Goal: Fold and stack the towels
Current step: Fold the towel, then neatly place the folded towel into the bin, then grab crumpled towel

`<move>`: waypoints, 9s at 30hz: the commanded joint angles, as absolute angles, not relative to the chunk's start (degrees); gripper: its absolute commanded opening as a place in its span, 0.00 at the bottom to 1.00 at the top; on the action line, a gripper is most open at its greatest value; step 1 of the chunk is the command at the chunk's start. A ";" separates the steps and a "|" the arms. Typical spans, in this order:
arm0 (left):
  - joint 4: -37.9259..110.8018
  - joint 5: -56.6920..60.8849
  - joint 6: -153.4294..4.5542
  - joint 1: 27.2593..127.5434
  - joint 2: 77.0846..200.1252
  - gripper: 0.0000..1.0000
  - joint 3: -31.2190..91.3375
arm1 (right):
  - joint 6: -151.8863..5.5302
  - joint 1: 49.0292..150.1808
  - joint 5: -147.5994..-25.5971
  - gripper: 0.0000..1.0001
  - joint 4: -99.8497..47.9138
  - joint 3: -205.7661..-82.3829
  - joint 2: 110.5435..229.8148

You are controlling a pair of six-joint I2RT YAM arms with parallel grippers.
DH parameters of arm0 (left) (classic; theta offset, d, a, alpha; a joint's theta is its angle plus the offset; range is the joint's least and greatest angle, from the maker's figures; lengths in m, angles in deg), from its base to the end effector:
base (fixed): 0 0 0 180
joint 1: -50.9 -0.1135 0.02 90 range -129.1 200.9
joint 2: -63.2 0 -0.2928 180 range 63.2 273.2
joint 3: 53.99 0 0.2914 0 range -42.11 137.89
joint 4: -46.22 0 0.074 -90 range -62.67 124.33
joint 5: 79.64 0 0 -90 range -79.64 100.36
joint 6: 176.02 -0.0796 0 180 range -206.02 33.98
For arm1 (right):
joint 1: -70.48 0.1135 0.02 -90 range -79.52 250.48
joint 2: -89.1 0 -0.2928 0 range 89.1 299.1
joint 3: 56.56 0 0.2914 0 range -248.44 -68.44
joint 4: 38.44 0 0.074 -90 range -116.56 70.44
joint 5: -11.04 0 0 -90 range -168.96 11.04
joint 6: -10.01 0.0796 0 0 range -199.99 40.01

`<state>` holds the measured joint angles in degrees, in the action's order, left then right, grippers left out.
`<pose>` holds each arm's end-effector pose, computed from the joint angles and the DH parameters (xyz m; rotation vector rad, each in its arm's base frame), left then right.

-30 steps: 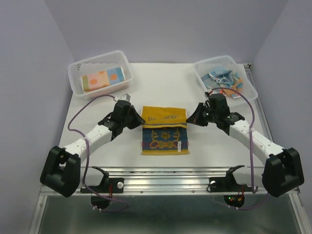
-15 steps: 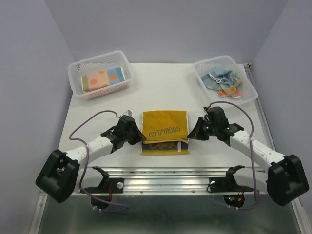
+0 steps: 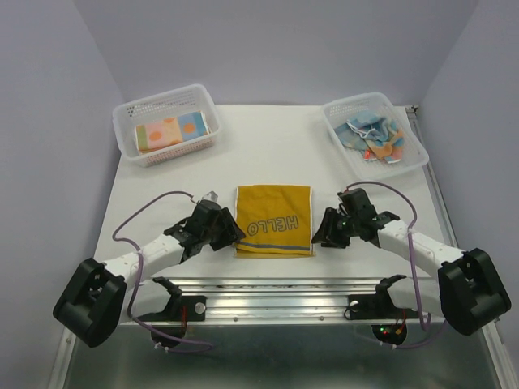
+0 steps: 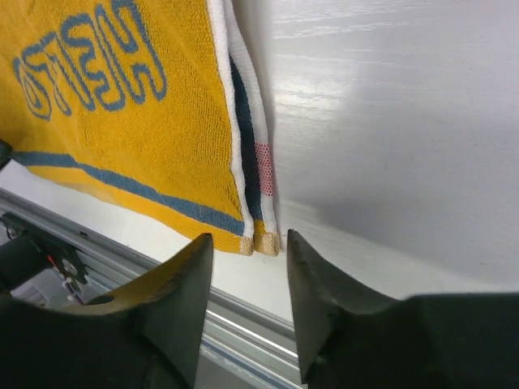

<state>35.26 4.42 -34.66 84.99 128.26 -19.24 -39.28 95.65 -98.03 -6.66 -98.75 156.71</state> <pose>0.2134 -0.1544 0.1309 -0.3110 2.4317 -0.8465 0.2175 0.1309 0.1337 0.2347 2.7154 0.8194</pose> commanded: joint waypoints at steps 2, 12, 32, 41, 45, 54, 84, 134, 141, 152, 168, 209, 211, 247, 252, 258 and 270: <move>30.92 5.43 -36.18 85.44 122.97 0.73 -18.38 | -40.97 95.88 -97.59 0.61 -6.70 -99.46 156.34; 29.15 13.96 -45.22 81.50 135.05 0.99 -0.92 | -45.01 95.79 -86.36 1.00 -7.67 -115.36 165.64; 30.99 7.63 -53.50 73.93 166.64 0.46 20.99 | -53.18 95.00 -67.27 0.45 -5.65 -138.48 194.12; 32.84 4.47 -54.29 73.93 169.81 0.00 21.35 | -55.46 94.74 -67.79 0.38 -8.19 -138.58 196.94; 33.54 3.94 -54.64 73.84 169.72 0.00 21.52 | -57.40 94.74 -70.25 0.29 -9.95 -138.84 197.56; 39.25 4.73 -54.82 73.93 161.04 0.00 16.35 | -59.34 94.74 -72.01 0.01 -9.60 -136.65 192.38; 47.69 0.87 -45.68 79.11 123.95 0.00 -18.20 | -49.76 98.43 -92.93 0.01 -10.65 -102.64 153.97; 33.71 3.15 -42.16 86.49 130.44 0.76 -18.37 | -42.29 100.54 -89.95 1.00 -6.18 -95.51 146.06; 34.07 4.90 -43.74 86.85 134.99 0.68 -16.28 | -42.46 100.54 -89.15 1.00 -6.70 -95.86 145.17; 32.49 7.54 -45.94 88.96 144.23 0.45 -11.17 | -42.55 100.54 -89.15 1.00 -6.52 -95.25 143.42; 22.03 31.33 -47.61 91.51 146.61 0.00 1.47 | -45.80 100.45 -84.24 1.00 -7.40 -98.06 143.15; 7.26 38.84 -79.25 67.52 179.48 0.00 80.58 | -47.30 100.45 -70.34 1.00 -13.82 -99.82 144.20; 7.70 37.61 -79.07 65.15 179.48 0.00 81.02 | -47.30 100.54 -70.26 1.00 -13.64 -100.08 144.21; 24.14 32.94 -68.88 44.40 172.62 0.00 54.75 | -47.30 100.45 -71.05 1.00 -12.24 -102.37 148.25; 20.91 31.37 -68.71 44.13 173.94 0.03 56.57 | -47.56 100.45 -71.57 1.00 -12.24 -102.80 148.86; 12.89 33.38 -64.49 43.70 176.67 0.36 61.51 | -47.74 100.54 -70.08 1.00 -11.71 -104.56 149.21; 12.97 27.26 -60.01 43.70 161.48 0.99 53.63 | -45.28 99.22 -58.67 1.00 -5.83 -118.70 150.18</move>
